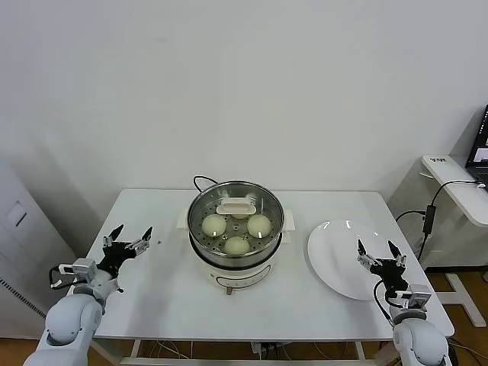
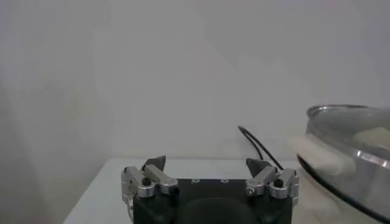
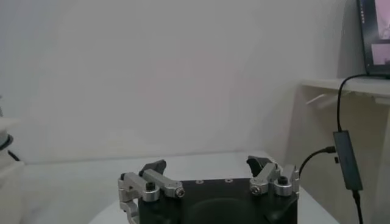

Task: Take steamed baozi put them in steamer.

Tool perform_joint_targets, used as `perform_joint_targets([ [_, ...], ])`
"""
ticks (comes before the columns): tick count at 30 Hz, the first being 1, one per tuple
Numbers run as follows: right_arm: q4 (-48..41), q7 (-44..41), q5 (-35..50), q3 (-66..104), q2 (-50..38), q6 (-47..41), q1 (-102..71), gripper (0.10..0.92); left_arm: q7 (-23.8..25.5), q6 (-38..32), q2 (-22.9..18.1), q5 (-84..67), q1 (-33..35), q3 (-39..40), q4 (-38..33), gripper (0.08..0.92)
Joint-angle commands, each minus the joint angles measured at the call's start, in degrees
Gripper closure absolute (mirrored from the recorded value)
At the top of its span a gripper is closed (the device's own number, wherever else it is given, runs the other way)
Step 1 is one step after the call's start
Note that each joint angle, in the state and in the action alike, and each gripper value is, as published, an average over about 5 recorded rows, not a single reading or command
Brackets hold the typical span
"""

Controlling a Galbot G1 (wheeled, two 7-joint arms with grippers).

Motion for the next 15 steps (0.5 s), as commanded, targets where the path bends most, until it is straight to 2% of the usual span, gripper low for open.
perform_joint_targets([
  [1,0.2,0.4,-0.1,0.1,0.2,-0.5,-0.1,0.203,0.1,-0.2,-0.1,0.0,0.3,0.2,0.5,0.177],
  [15,0.0,0.4,-0.1,0.0,0.1,-0.6,0.1,0.203,0.2,0.5,-0.8,0.1,0.2,0.7,-0.5,0.177],
])
